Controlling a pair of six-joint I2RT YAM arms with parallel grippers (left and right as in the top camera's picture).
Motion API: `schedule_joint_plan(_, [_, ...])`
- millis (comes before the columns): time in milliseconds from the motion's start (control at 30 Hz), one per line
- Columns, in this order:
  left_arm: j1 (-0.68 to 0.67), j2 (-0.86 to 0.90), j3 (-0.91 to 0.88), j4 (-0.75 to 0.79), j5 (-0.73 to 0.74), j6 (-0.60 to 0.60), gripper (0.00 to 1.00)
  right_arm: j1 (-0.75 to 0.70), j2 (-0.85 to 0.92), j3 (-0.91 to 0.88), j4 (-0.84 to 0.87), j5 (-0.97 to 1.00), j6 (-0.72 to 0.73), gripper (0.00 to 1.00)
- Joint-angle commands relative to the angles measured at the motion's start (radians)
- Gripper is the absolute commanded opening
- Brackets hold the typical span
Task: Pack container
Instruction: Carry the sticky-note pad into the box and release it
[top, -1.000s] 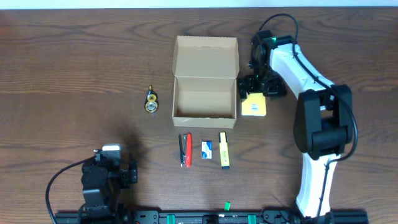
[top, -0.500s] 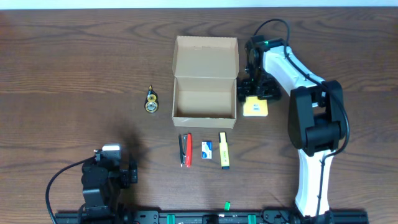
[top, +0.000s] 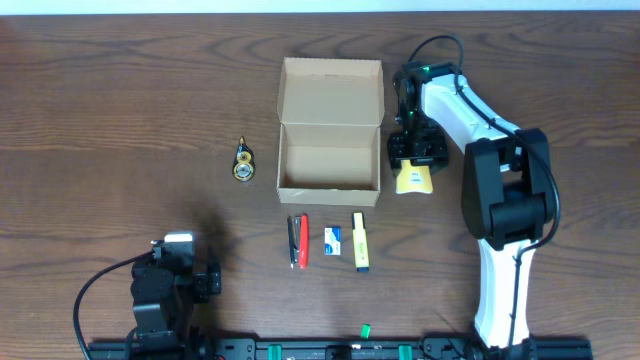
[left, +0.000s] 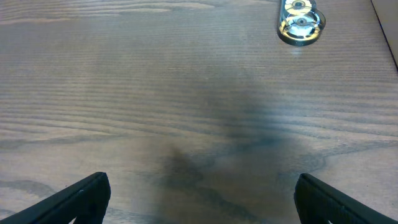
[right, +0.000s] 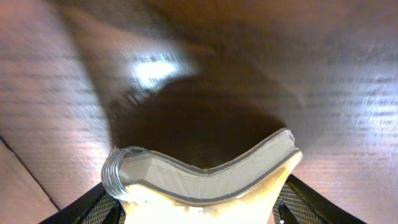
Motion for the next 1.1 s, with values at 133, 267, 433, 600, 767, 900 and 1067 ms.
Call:
schedule_joint_plan(133, [-0.004, -0.006, -0.019, -0.009, -0.018, -0.008, 0.95, 0.009, -0.105, -0.004, -0.047, 0.014, 0.011, 0.49])
schedule_joint_plan(267, [-0.004, -0.006, -0.019, -0.009, -0.018, -0.008, 0.95, 0.009, -0.2, -0.004, -0.084, 0.014, 0.011, 0.49])
schedule_joint_plan(433, [-0.004, -0.006, -0.019, -0.009, -0.018, -0.008, 0.96, 0.018, -0.344, -0.004, -0.139, 0.013, 0.007, 0.48])
schedule_joint_plan(600, [-0.004, -0.006, -0.018, -0.009, -0.018, -0.008, 0.95, 0.068, -0.472, -0.004, -0.125, 0.005, 0.008, 0.46])
schedule_joint_plan(767, [-0.004, -0.006, -0.019, -0.009, -0.018, -0.008, 0.96, 0.157, -0.521, -0.004, -0.056, 0.001, 0.012, 0.5])
schedule_joint_plan(900, [-0.004, -0.006, -0.019, -0.009, -0.018, -0.008, 0.95, 0.233, -0.508, -0.004, 0.047, 0.002, 0.02, 0.49])
schedule_joint_plan(1067, [-0.004, -0.006, -0.018, -0.009, -0.018, -0.008, 0.95, 0.268, -0.479, -0.004, 0.144, -0.006, 0.065, 0.48])
